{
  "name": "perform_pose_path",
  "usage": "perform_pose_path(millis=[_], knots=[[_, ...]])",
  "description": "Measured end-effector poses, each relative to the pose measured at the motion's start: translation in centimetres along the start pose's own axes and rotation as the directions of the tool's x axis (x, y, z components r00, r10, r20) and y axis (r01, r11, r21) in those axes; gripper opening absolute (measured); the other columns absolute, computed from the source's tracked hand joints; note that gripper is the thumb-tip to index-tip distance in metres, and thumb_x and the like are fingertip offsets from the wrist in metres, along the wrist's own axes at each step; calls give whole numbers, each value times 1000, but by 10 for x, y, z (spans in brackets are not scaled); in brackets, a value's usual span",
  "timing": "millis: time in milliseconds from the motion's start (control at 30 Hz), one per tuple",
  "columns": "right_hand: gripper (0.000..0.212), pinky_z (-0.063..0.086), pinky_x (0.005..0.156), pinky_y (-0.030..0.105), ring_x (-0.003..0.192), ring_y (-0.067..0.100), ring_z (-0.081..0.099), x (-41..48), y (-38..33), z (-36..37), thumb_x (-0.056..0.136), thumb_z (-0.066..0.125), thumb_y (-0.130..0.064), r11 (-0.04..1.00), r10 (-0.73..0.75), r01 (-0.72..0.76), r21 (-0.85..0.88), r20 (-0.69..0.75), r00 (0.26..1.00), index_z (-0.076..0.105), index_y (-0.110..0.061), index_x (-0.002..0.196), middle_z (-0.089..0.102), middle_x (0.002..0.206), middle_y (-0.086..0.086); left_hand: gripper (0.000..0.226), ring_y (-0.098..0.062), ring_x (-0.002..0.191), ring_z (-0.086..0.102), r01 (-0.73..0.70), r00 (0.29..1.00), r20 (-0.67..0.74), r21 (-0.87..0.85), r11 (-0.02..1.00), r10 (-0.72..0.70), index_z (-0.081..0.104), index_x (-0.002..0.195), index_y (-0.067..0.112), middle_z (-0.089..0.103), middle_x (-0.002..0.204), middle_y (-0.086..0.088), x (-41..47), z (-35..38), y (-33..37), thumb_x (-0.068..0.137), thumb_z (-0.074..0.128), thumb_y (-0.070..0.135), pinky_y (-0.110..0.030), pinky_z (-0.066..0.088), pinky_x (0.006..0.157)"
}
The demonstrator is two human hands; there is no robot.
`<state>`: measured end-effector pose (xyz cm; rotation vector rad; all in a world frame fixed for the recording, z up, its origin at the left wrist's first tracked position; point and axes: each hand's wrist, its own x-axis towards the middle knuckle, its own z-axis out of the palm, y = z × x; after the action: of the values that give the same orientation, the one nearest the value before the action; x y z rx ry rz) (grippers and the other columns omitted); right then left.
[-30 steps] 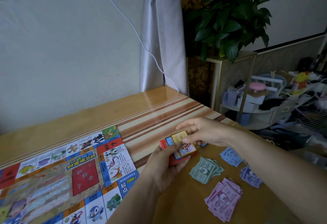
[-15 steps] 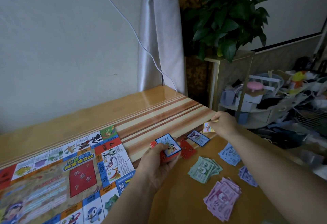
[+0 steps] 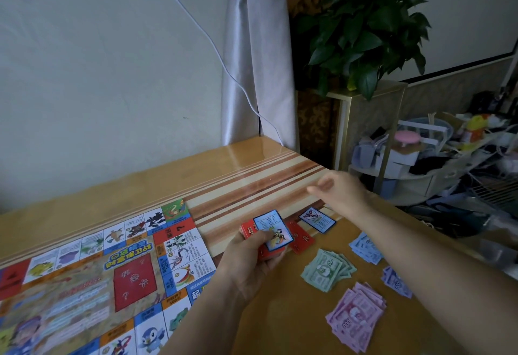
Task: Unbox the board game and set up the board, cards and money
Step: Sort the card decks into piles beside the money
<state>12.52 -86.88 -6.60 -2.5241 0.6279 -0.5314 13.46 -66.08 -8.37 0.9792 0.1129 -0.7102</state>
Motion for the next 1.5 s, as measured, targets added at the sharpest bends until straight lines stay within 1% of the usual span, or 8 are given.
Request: perform_pose_path(millis=[100,200,500,767,967,1133,1400,1500], knots=[[33,45,67,17,83,-1,60,-18,-42,-10,80,67,-51,956,-120,-25,291,468,876,68,-25,101,67,95,-12,23,-26,79,69,1,1000,15,83,997,-2,57,107,6,69,92,-18,0,3,-4,86,60,-4,-30,59,57],[13,49,66,18,70,0,60,-19,-51,-10,79,75,-37,972,-161,23,235,591,790,66,-30,85,70,90,-5,23,-25,81,68,-1,1000,7,120,993,0,58,104,8,69,92,-17,-1,5,-5,83,63,-1,-29,59,57],[10,40,53,17,58,5,48,6,-27,-19,90,63,-10,904,-70,-186,385,562,824,66,-12,99,68,84,6,23,-25,73,71,17,999,31,-67,998,-15,50,109,8,71,92,-23,1,-2,1,89,57,1,-36,59,63],[24,44,54,16,58,4,53,-1,-40,-15,91,63,-15,947,-174,-17,320,557,812,64,-12,115,71,91,8,16,-28,83,69,-27,999,-28,100,995,30,57,102,8,71,93,-17,1,4,0,87,62,10,-31,59,51],[41,57,56,24,69,19,70,1,-9,-12,95,44,3,887,113,-268,376,385,916,46,-21,128,55,113,15,15,-23,78,64,-82,990,-114,10,997,83,57,103,7,68,88,-15,1,-3,3,88,60,4,-27,57,49],[12,50,57,25,83,19,63,-5,9,14,90,55,-7,992,79,-93,84,163,983,55,-18,93,62,106,9,13,-25,81,64,-33,994,-109,-51,998,27,55,99,8,66,89,-15,0,2,-1,88,59,4,-30,57,56],[27,43,83,33,96,15,56,-9,10,10,74,73,-51,888,8,28,-459,75,997,65,-25,75,64,89,-7,17,-28,84,65,-2,996,-90,-59,998,-3,54,104,9,65,97,-19,-3,3,-4,88,60,4,-30,59,53],[26,46,79,27,92,10,59,-16,-7,2,76,70,-52,992,-88,98,-85,124,988,66,-27,79,66,94,-8,16,-29,89,65,6,997,-78,-56,998,-11,55,102,10,66,99,-18,-3,6,-5,87,60,4,-33,59,60]])
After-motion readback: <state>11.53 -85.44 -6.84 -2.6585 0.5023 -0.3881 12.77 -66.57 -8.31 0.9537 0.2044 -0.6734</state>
